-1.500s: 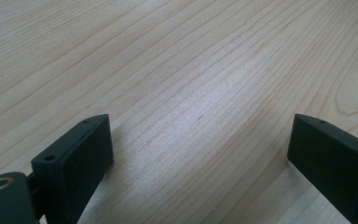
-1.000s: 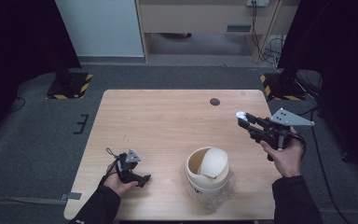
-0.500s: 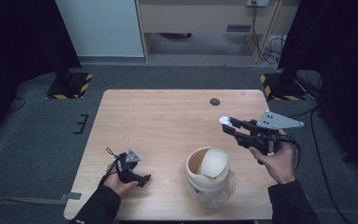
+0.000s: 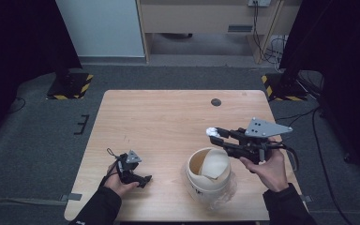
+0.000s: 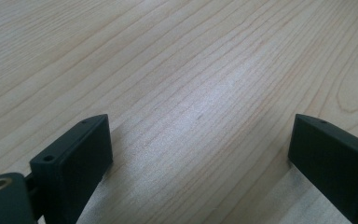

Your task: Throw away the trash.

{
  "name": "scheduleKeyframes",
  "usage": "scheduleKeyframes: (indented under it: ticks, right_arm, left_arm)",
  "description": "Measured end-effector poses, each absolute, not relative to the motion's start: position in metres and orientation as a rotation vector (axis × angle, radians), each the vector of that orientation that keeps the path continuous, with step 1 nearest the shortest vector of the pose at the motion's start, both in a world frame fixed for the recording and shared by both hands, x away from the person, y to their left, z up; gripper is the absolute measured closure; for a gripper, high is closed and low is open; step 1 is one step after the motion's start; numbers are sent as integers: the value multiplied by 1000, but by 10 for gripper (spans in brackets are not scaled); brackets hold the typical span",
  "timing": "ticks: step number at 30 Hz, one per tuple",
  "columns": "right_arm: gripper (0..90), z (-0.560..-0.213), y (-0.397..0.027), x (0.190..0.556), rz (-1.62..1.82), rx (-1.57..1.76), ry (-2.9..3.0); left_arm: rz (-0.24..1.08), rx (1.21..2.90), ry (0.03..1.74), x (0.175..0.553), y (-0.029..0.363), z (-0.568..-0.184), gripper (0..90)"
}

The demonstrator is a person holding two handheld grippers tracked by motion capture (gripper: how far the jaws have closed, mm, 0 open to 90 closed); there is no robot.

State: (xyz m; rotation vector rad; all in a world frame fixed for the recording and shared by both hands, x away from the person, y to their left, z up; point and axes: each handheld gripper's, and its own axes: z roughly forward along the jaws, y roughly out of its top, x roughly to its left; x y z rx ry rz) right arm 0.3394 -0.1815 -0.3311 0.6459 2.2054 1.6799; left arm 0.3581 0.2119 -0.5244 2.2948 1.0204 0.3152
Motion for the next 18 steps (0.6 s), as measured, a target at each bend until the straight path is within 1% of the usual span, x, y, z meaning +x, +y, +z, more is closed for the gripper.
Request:
scheduleKeyframes:
  ticks: [18]
  right_arm:
    - [664,-346,-163,337,1610,651,2352]
  left_arm:
    - [313,2294,1022,358,212,-524,56]
